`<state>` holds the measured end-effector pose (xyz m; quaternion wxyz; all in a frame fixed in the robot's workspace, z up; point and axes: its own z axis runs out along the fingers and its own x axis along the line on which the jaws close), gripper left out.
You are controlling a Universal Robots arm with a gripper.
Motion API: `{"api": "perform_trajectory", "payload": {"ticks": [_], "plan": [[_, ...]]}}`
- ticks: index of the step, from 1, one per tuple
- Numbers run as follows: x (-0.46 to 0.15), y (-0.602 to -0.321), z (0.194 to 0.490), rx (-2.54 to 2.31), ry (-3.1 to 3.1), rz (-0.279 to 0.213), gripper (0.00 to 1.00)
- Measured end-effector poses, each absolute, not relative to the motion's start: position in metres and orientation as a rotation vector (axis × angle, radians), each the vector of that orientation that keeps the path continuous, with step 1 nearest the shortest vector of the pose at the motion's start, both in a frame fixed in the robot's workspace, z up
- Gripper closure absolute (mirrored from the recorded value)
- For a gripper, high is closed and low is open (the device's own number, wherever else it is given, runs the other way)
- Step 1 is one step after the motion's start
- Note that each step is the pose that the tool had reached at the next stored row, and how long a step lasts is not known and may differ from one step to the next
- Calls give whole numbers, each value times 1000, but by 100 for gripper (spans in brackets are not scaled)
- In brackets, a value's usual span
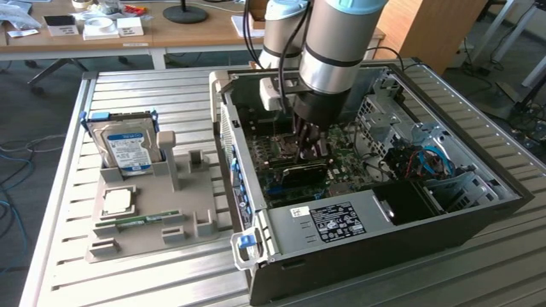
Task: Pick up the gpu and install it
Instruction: 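Press down on the gpu until it lock into place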
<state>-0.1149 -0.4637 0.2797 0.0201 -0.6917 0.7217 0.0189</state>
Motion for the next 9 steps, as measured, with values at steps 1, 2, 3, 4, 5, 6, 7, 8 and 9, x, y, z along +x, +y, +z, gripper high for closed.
{"api": "perform_trajectory", "payload": {"ticks": [1,2,3,4,5,6,7,8,9], "plan": [[-115,-463,279,-2146,2238,59,89],[-115,-463,278,-2146,2238,59,89],[-115,-463,277,-2146,2238,59,89],[-115,-462,275,-2146,2239,59,89],[-115,-462,274,-2146,2238,59,89],[-115,-462,274,-2146,2238,59,89],[-115,-462,274,-2146,2239,59,89],[-115,-462,274,-2146,2239,58,89],[-115,-462,274,-2146,2239,59,89]]}}
